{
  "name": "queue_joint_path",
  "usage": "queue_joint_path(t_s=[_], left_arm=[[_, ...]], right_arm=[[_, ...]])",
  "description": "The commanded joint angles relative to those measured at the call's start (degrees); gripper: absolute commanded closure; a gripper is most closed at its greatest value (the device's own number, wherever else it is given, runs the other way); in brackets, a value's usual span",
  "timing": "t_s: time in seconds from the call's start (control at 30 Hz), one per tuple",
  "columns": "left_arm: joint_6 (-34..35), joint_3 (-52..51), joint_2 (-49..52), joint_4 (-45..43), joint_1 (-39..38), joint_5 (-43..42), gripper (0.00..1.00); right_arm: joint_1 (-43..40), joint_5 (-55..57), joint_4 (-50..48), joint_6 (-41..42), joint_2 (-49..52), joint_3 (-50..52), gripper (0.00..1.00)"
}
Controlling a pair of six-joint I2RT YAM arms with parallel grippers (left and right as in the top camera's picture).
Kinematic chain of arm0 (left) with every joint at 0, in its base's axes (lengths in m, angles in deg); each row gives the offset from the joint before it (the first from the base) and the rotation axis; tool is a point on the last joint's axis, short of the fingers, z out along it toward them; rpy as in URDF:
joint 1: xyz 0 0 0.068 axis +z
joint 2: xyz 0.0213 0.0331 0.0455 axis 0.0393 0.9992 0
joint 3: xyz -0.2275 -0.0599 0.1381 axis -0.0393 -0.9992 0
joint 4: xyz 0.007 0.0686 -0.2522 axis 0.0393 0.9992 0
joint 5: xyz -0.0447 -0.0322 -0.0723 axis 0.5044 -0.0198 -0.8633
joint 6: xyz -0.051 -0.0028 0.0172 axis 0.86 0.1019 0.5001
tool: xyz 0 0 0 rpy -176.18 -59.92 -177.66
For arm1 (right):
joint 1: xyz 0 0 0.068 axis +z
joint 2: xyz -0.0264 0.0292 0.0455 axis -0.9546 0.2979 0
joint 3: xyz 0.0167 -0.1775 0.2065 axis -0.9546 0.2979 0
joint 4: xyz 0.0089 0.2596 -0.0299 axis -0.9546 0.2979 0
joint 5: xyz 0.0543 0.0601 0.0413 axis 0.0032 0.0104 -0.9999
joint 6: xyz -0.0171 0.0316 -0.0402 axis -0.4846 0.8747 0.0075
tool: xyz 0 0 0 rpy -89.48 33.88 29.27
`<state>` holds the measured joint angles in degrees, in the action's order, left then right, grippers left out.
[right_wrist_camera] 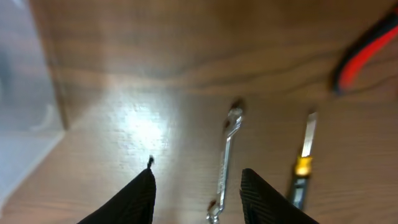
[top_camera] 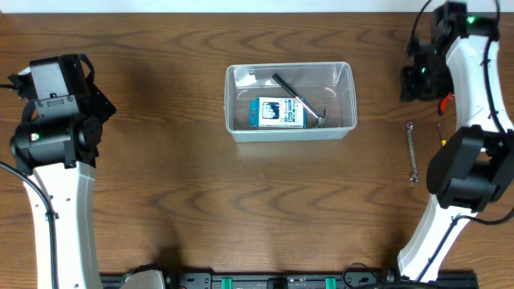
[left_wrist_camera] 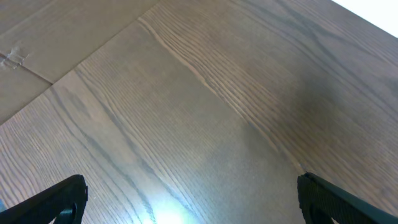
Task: Pack container
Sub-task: 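Move the right gripper back right and grasp the second chrome wrench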
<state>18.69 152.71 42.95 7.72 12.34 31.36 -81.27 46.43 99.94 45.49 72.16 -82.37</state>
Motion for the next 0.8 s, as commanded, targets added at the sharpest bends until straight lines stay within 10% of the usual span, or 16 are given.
queue_joint_path(t_s=[0.0, 0.77], left_arm=[[0.5, 0.4, 0.1, 0.0, 0.2, 1.1, 0.02], [0.5, 0.4, 0.1, 0.0, 0.2, 1.1, 0.02]], right_arm=[[-1.0, -1.0, -1.9, -1.0, 0.1, 6.3, 0.55], [-5.7, -1.0, -13.2, -3.8, 0.1, 25.1, 0.64]])
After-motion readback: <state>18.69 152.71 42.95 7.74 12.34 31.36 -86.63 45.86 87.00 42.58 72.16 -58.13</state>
